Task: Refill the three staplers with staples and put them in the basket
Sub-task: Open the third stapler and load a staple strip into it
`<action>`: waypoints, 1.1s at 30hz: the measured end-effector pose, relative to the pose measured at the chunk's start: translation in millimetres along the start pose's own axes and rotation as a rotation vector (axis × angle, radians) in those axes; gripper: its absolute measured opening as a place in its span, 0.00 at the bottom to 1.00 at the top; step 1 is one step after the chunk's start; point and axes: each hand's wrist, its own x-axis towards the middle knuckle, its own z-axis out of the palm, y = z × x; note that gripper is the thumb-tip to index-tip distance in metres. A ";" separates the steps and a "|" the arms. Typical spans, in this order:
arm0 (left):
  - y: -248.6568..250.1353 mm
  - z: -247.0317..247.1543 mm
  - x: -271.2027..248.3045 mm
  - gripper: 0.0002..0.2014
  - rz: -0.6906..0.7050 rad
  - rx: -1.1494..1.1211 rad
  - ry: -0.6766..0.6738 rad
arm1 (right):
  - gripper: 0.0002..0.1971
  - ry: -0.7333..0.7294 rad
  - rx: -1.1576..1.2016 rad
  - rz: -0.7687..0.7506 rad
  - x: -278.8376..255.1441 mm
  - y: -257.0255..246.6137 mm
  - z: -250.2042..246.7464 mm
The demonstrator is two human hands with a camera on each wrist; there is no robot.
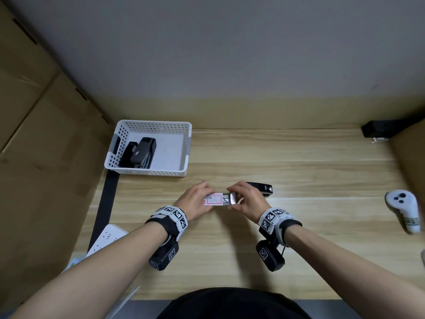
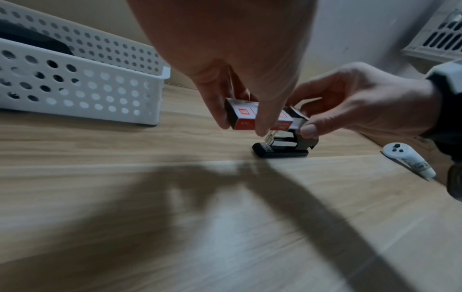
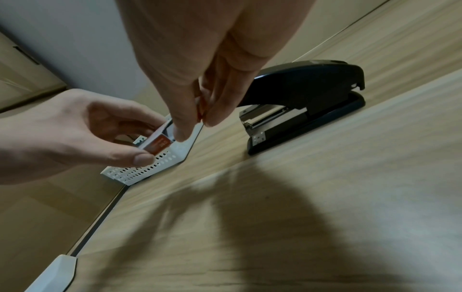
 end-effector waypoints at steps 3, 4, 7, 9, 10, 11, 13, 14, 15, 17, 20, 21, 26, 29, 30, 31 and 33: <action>1.1 -5.2 0.4 0.14 -0.015 -0.008 0.022 | 0.34 0.020 -0.009 0.014 -0.3 -1.3 -3.1; 0.7 -6.9 0.8 0.14 -0.022 -0.007 0.030 | 0.34 0.018 -0.019 0.018 0.1 -2.7 -5.2; -0.5 -13.1 1.3 0.14 -0.036 0.007 0.044 | 0.30 0.002 -0.028 0.077 3.7 -8.8 -13.0; -1.1 -17.8 1.3 0.15 -0.038 0.015 0.045 | 0.24 -0.009 -0.015 0.125 6.9 -13.3 -16.5; -1.1 -20.2 0.9 0.15 -0.035 0.018 0.045 | 0.21 -0.019 -0.014 0.132 8.5 -15.5 -17.1; -1.2 -22.1 0.5 0.15 -0.029 0.021 0.045 | 0.20 -0.026 -0.016 0.127 10.1 -18.2 -17.5; -1.3 -24.3 0.0 0.16 -0.012 0.029 0.044 | 0.18 -0.032 -0.025 0.110 12.7 -24.0 -17.7; -1.4 -24.8 0.1 0.16 -0.007 0.032 0.043 | 0.18 -0.031 -0.032 0.104 13.8 -27.1 -18.3; -1.6 -25.0 0.2 0.17 -0.005 0.034 0.046 | 0.17 -0.029 -0.042 0.100 14.7 -29.4 -18.9; -2.2 -26.1 0.8 0.18 -0.009 0.037 0.053 | 0.16 -0.027 -0.065 0.098 16.4 -32.3 -20.1; -4.7 -26.8 1.0 0.19 -0.008 0.036 0.051 | 0.16 -0.032 -0.086 0.102 17.2 -31.9 -20.2; -5.3 -26.6 0.5 0.20 0.000 0.034 0.044 | 0.15 -0.040 -0.086 0.109 17.0 -31.6 -19.7; -1.4 -23.0 -2.0 0.20 0.019 0.044 0.021 | 0.12 -0.110 -0.088 0.122 13.1 -35.8 -18.5; 4.5 -24.9 1.4 0.19 0.015 0.041 0.025 | 0.15 -0.113 -0.084 0.117 16.3 -42.3 -21.5; 6.7 -26.1 2.7 0.19 0.010 0.042 0.030 | 0.15 -0.113 -0.081 0.112 17.7 -43.8 -22.2; 8.3 -26.9 4.1 0.19 0.008 0.041 0.036 | 0.15 -0.116 -0.082 0.105 19.0 -44.9 -22.8; 10.4 -28.1 6.7 0.19 0.005 0.043 0.038 | 0.16 -0.127 -0.087 0.098 20.2 -45.6 -23.8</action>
